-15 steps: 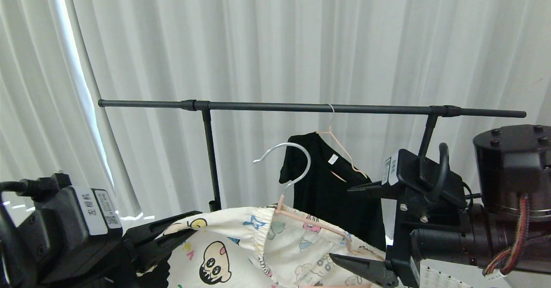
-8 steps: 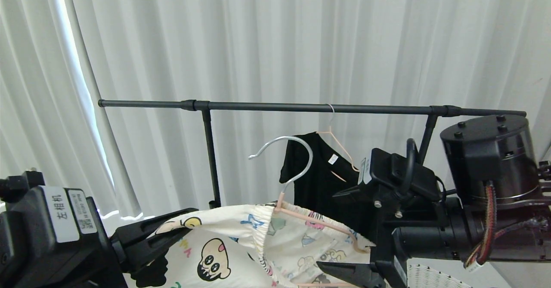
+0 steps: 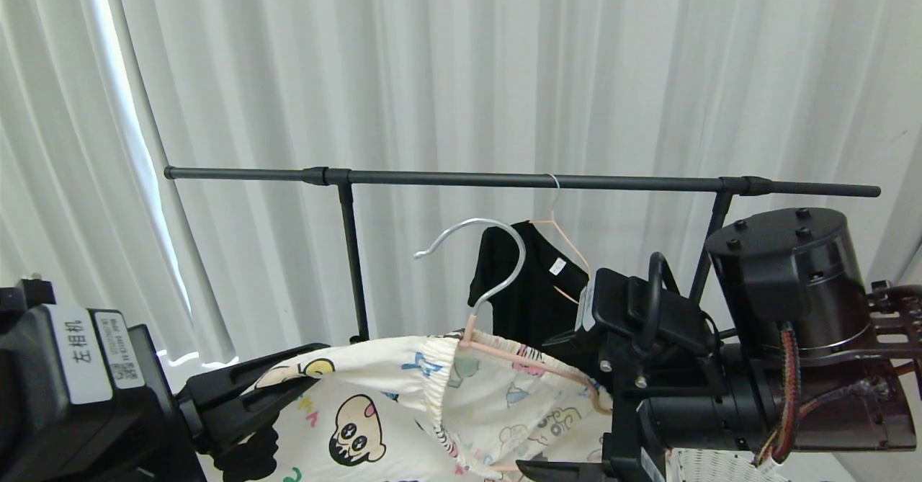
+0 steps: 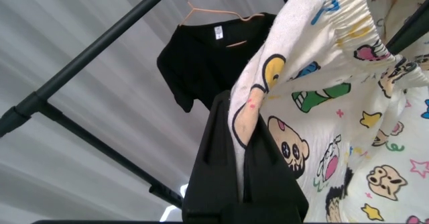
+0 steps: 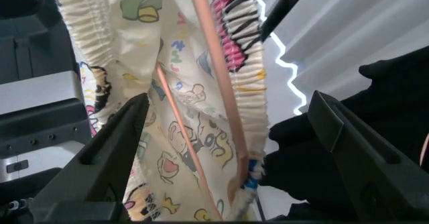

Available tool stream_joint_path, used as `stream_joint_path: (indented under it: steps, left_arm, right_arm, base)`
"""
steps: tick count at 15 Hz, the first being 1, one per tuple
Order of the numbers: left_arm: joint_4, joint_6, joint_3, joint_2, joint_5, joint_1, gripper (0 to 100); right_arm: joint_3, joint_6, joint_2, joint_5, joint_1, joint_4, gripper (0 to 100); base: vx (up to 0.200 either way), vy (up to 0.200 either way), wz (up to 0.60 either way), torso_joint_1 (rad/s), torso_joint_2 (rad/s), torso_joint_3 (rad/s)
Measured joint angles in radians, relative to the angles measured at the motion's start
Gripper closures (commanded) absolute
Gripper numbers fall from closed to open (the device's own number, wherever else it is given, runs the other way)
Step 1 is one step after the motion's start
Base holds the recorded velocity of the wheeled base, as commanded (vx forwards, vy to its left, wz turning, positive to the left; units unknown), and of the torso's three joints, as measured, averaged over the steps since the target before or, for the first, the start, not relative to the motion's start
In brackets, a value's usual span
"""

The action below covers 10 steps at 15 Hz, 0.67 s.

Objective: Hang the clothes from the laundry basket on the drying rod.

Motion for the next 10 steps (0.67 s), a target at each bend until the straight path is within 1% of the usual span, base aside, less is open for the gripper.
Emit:
stream_joint_path:
  steps: [1, 5, 10]
  left_arm:
    - [0.000, 0.000, -0.001, 0.000, 0.000, 0.000, 100]
    - [0.000, 0.001, -0.003, 0.000, -0.022, 0.000, 100]
    - [0.000, 0.002, -0.003, 0.000, -0.024, 0.000, 100]
  right_arm:
    - [0.000, 0.000, 0.001, 0.000, 0.001, 0.001, 100]
    - [-0.005, -0.001, 0.003, -0.002, 0.006, 0.000, 100]
    - [-0.012, -0.003, 0.005, -0.004, 0.005, -0.008, 100]
  base:
    - [0.000, 0.000, 0.00, 0.000, 0.00, 0.000]
    - [0.000, 0.000, 0.00, 0.000, 0.00, 0.000]
    - [0.000, 0.000, 0.00, 0.000, 0.00, 0.000]
